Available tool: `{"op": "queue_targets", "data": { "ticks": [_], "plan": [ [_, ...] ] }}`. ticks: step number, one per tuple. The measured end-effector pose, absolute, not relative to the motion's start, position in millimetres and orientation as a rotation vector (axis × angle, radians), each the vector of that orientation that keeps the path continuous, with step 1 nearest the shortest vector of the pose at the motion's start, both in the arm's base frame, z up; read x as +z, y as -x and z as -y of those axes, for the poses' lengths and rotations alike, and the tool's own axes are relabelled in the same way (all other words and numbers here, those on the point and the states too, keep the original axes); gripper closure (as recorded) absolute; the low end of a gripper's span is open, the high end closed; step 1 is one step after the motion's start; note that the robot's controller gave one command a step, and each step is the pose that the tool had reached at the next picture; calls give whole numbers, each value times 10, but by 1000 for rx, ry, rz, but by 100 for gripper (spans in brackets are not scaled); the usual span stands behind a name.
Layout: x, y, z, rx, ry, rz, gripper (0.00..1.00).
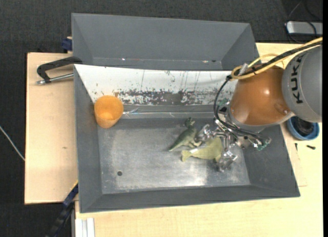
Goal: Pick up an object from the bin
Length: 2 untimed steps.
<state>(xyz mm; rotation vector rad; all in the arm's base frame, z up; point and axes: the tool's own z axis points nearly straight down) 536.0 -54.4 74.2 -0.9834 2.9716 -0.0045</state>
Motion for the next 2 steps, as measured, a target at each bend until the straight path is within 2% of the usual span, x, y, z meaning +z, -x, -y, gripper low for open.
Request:
{"op": "queue_targets", "data": {
  "ticks": [1,2],
  "plan": [
    [764,-5382,539,-3,982,-2976,0],
    [781,-5402,530,-3,980,-2970,100]
  ]
}}
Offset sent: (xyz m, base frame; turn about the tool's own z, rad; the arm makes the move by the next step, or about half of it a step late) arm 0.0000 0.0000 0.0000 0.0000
